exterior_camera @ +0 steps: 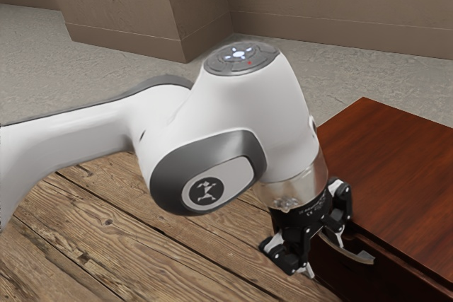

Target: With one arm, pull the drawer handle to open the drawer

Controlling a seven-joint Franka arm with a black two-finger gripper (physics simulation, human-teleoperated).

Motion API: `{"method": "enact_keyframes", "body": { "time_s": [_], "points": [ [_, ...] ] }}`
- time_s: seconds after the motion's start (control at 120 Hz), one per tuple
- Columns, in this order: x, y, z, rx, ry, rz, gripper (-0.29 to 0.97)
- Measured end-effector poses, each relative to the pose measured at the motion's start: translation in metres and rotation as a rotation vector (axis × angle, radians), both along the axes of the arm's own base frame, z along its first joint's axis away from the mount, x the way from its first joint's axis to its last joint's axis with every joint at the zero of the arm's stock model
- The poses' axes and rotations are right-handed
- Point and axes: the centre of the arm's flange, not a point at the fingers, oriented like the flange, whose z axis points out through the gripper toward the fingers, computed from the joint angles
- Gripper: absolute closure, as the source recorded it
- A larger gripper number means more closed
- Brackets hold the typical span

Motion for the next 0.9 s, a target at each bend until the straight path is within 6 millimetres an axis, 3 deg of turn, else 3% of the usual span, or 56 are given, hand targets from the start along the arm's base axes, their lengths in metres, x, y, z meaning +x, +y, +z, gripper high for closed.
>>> {"method": "enact_keyframes", "body": {
  "time_s": [0.6,0.9],
  "points": [
    [-0.005,0.002,-0.013,0.004,0.017,-0.018,0.39],
    [-0.015,0.005,-0.001,-0.008,-0.005,-0.026,0.40]
  ]
}}
